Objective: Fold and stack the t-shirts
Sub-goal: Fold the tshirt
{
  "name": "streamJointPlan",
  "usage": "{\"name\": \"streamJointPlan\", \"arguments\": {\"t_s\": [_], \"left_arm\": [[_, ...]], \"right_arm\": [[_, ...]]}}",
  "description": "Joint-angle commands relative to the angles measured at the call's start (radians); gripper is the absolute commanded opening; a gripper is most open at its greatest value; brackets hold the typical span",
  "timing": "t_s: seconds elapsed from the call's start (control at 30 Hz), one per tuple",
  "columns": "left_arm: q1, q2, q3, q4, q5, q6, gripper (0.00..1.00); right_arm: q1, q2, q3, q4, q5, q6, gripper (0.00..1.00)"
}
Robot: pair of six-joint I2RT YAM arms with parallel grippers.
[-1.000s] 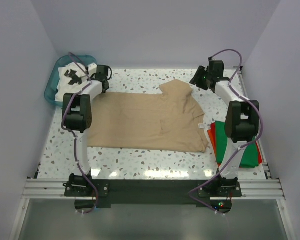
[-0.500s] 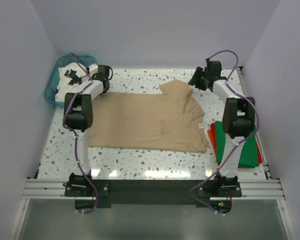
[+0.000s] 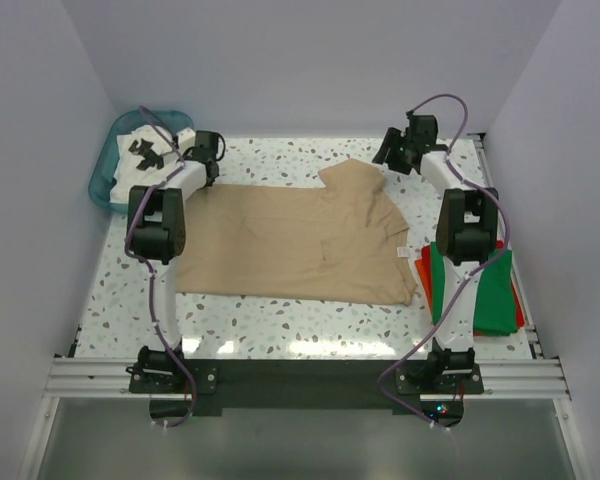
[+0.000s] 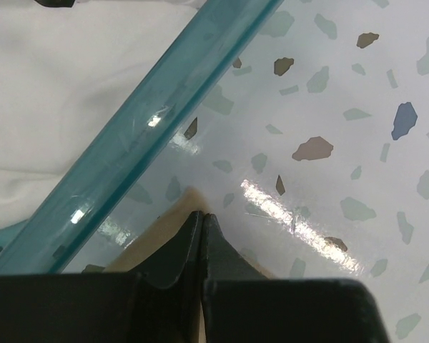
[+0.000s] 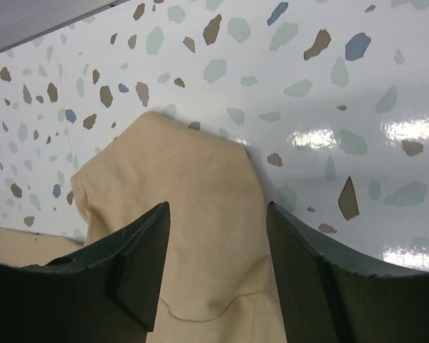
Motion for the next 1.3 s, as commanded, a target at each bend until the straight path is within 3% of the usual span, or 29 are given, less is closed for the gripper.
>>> {"name": "streamJointPlan", "arguments": {"t_s": [0.0, 0.53, 0.83, 0.93, 0.97, 1.07, 1.17, 1.27], "left_arm": [[0.002, -0.059, -0.04, 0.022, 0.015, 0.002, 0.0], [0.002, -0.113, -0.108, 0.079, 0.04, 0.016, 0.0], [0.002, -0.124, -0.118, 0.094, 0.049, 0.024, 0.0], [0.003, -0.127, -0.12, 0.099, 0.055, 0.028, 0.0], [0.005, -0.128, -0.12, 0.1, 0.055, 0.028, 0.0], [0.005, -0.133, -0.125, 0.108, 0.055, 0.031, 0.0], [0.009, -0.14, -0.137, 0.114, 0.057, 0.033, 0.0], [0.011, -0.15, -0.141, 0.12, 0.057, 0.031, 0.0]], "right_arm": [[-0.005, 0.058, 0.107, -0.055, -0.014, -0.036, 0.6], [0.033, 0.216, 0.276, -0.106, 0.052, -0.037, 0.55], [0.069, 0.249, 0.318, -0.152, 0.099, -0.042, 0.46], [0.07, 0.243, 0.314, -0.158, 0.118, -0.039, 0.36], [0.07, 0.24, 0.313, -0.158, 0.122, -0.042, 0.25], [0.07, 0.223, 0.308, -0.162, 0.139, -0.042, 0.1], [0.07, 0.194, 0.301, -0.147, 0.147, -0.044, 0.01], [0.07, 0.145, 0.269, -0.121, 0.15, -0.044, 0.0]]}}
